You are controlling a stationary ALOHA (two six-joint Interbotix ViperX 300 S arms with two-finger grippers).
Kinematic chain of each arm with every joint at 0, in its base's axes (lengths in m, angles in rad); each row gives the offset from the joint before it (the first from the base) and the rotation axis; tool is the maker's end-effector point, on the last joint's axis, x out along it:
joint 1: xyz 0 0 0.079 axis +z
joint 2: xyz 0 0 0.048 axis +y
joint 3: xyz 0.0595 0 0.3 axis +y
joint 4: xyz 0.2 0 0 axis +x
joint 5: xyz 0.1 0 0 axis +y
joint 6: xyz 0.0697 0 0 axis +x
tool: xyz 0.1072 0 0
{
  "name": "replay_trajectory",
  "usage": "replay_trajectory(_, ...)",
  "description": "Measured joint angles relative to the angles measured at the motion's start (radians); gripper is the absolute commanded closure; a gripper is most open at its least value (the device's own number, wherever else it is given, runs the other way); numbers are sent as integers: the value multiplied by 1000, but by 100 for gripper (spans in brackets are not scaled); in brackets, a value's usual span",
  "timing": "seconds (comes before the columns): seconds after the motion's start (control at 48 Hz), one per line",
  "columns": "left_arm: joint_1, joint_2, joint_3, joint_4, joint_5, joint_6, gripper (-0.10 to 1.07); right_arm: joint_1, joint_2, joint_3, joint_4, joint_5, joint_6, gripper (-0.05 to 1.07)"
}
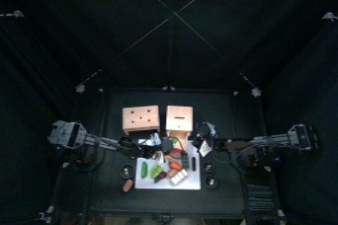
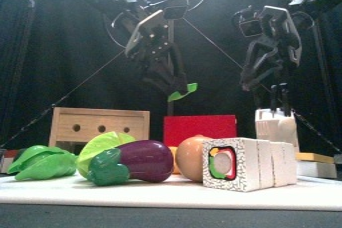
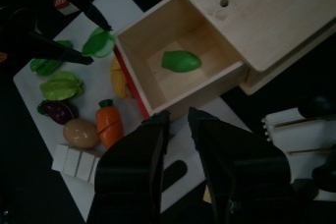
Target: Place corn husk into drawer
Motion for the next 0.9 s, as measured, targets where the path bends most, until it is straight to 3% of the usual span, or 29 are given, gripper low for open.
replay_trajectory(0.375, 100, 109, -81, 12, -29, 5, 20, -2, 34, 6, 0, -31, -2, 37)
replay_trajectory(0.896, 112, 140, -92, -11, -38, 3, 17, -5, 72, 6, 0, -34, -2, 37)
